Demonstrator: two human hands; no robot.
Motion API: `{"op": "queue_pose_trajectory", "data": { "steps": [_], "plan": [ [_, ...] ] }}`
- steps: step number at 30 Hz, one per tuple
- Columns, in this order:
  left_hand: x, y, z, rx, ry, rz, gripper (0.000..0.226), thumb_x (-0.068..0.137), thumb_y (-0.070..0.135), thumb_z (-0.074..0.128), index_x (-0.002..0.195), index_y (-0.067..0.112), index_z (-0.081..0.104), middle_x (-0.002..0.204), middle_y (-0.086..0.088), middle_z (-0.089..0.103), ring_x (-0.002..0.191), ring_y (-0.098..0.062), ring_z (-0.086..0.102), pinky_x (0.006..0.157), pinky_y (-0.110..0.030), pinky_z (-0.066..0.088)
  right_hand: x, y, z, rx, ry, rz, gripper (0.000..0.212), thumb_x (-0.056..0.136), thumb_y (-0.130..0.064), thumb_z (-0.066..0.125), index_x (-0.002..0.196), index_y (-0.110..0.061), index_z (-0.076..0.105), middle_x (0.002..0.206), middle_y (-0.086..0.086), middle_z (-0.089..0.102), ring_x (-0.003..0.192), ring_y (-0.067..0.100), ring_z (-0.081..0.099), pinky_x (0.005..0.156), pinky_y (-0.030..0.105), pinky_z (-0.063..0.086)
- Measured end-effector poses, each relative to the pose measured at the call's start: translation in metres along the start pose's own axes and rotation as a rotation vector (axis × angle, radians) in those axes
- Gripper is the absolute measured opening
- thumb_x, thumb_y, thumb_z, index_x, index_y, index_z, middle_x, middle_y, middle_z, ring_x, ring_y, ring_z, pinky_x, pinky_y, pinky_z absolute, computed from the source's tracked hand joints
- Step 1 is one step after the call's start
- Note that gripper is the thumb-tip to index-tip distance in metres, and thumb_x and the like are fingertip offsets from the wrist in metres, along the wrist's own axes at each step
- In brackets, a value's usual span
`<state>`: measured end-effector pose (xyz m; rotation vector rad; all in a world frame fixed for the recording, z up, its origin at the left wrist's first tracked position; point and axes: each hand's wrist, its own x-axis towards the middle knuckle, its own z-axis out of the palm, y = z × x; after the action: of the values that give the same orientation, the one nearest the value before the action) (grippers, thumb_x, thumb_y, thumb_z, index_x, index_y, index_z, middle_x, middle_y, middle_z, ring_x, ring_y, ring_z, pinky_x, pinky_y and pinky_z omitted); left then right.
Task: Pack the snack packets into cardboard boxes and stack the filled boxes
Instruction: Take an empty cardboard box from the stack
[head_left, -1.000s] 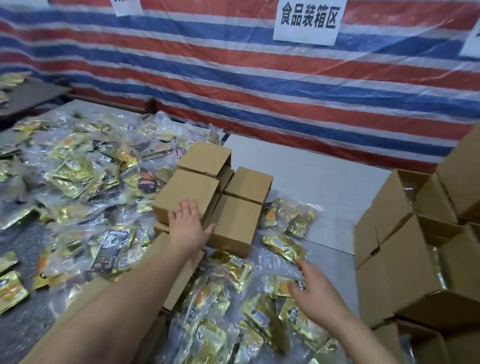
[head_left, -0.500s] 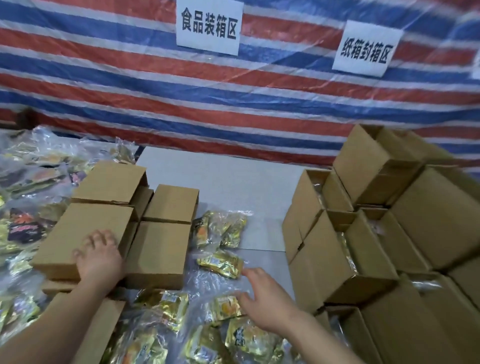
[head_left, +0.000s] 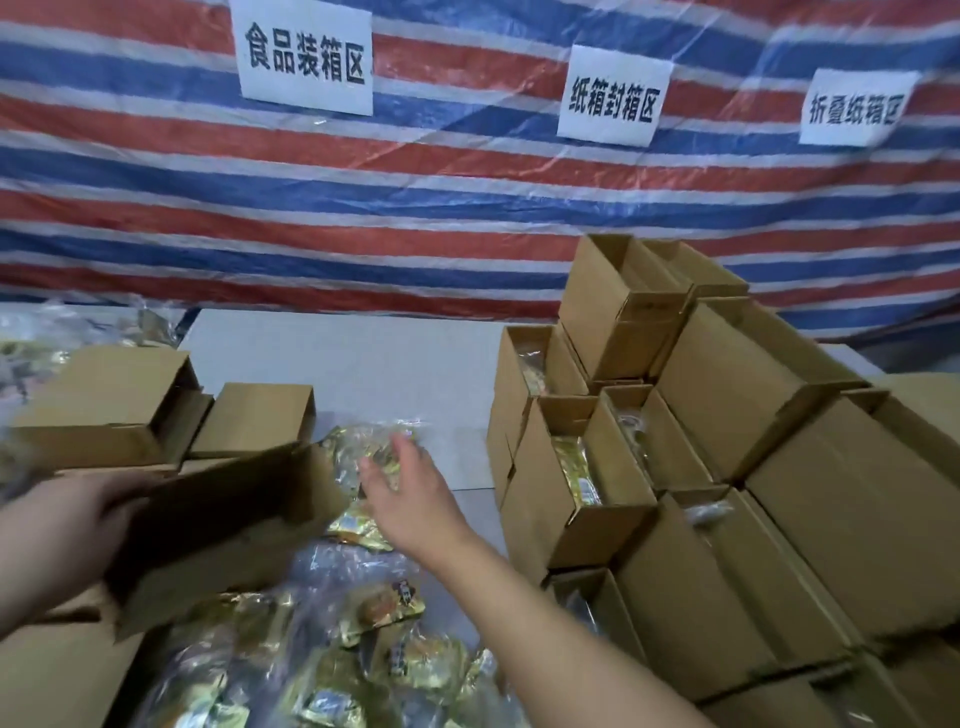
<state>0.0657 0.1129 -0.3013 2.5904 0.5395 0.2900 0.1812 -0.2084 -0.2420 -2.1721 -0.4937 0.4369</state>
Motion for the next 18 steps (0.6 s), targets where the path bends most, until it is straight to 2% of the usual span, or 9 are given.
{"op": "queue_pose_trajectory", "data": {
  "steps": [2, 3, 5, 7, 9, 10, 12, 15, 18],
  "plan": [
    [-0.028, 0.08, -0.025, -0.014, -0.081, 0.024, 0.032, 0.09, 0.011, 0.066, 0.092, 0.043, 0.07, 0.082, 0.027, 0.065, 0.078, -0.003, 0.061, 0.069, -0.027, 0.05, 0.003, -0.007, -0.019, -0.03, -0.026, -0.074, 0.081, 0.092, -0.063, 0.052, 0.157, -0.023, 0.021, 0.162, -0.002, 0.025, 0.148, 0.017, 0.025, 0.118, 0.033, 0.023],
    [-0.035, 0.114, -0.027, -0.014, -0.144, 0.053, 0.03, 0.093, 0.016, 0.063, 0.09, 0.045, 0.068, 0.082, 0.03, 0.062, 0.078, 0.005, 0.058, 0.067, -0.019, 0.045, 0.002, -0.007, -0.03, -0.131, -0.065, -0.122, 0.084, 0.089, -0.065, 0.056, 0.156, -0.026, 0.023, 0.161, -0.004, 0.026, 0.147, 0.016, 0.027, 0.117, 0.034, 0.024],
    [-0.044, 0.164, -0.022, -0.068, -0.275, 0.101, 0.025, 0.098, 0.019, 0.057, 0.092, 0.042, 0.066, 0.09, 0.026, 0.063, 0.086, 0.004, 0.057, 0.07, -0.016, 0.042, -0.002, -0.004, -0.05, -0.347, -0.145, -0.189, 0.079, 0.086, -0.066, 0.06, 0.151, -0.029, 0.035, 0.156, -0.006, 0.036, 0.141, 0.015, 0.036, 0.114, 0.035, 0.031],
    [-0.043, 0.185, -0.004, -0.08, -0.348, 0.098, 0.019, 0.101, 0.02, 0.054, 0.101, 0.03, 0.07, 0.098, 0.012, 0.067, 0.092, -0.007, 0.059, 0.076, -0.021, 0.044, -0.008, 0.005, -0.068, -0.462, -0.145, -0.194, 0.054, 0.088, -0.058, 0.064, 0.133, -0.029, 0.056, 0.135, -0.005, 0.057, 0.124, 0.017, 0.053, 0.105, 0.037, 0.045],
    [-0.041, 0.195, 0.009, -0.102, -0.361, 0.11, 0.019, 0.102, 0.022, 0.053, 0.107, 0.025, 0.071, 0.099, 0.009, 0.066, 0.089, -0.006, 0.057, 0.07, -0.012, 0.04, -0.016, 0.02, -0.077, -0.523, -0.1, -0.161, 0.024, 0.092, -0.043, 0.065, 0.107, -0.024, 0.066, 0.11, -0.001, 0.067, 0.104, 0.02, 0.062, 0.09, 0.038, 0.053],
    [-0.044, 0.198, 0.017, -0.119, -0.375, 0.107, 0.018, 0.102, 0.023, 0.053, 0.107, 0.026, 0.071, 0.097, 0.011, 0.066, 0.087, -0.003, 0.056, 0.067, -0.008, 0.038, -0.021, 0.03, -0.078, -0.548, -0.079, -0.142, 0.019, 0.094, -0.039, 0.064, 0.099, -0.021, 0.067, 0.102, 0.0, 0.067, 0.098, 0.021, 0.062, 0.085, 0.038, 0.053],
    [-0.054, 0.197, 0.038, -0.164, -0.443, 0.092, 0.018, 0.101, 0.024, 0.054, 0.105, 0.025, 0.071, 0.095, 0.012, 0.066, 0.088, -0.004, 0.058, 0.071, -0.013, 0.042, -0.034, 0.052, -0.071, -0.572, -0.077, -0.1, 0.018, 0.094, -0.039, 0.063, 0.091, -0.021, 0.064, 0.094, 0.0, 0.066, 0.089, 0.02, 0.062, 0.076, 0.036, 0.052],
    [-0.075, 0.192, 0.072, -0.166, -0.527, 0.048, 0.018, 0.101, 0.024, 0.055, 0.105, 0.018, 0.072, 0.1, 0.004, 0.07, 0.096, -0.014, 0.062, 0.085, -0.029, 0.049, -0.057, 0.092, -0.048, -0.592, -0.084, -0.026, 0.019, 0.095, -0.042, 0.061, 0.088, -0.024, 0.061, 0.088, -0.002, 0.064, 0.082, 0.018, 0.062, 0.069, 0.033, 0.051],
    [-0.102, 0.177, 0.107, -0.149, -0.548, 0.028, 0.019, 0.1, 0.023, 0.055, 0.108, 0.017, 0.071, 0.105, 0.0, 0.07, 0.101, -0.017, 0.062, 0.088, -0.028, 0.047, -0.081, 0.131, -0.014, -0.646, -0.099, 0.038, 0.023, 0.094, -0.044, 0.06, 0.084, -0.023, 0.058, 0.09, 0.002, 0.066, 0.087, 0.025, 0.064, 0.069, 0.033, 0.049]
  ]
}}
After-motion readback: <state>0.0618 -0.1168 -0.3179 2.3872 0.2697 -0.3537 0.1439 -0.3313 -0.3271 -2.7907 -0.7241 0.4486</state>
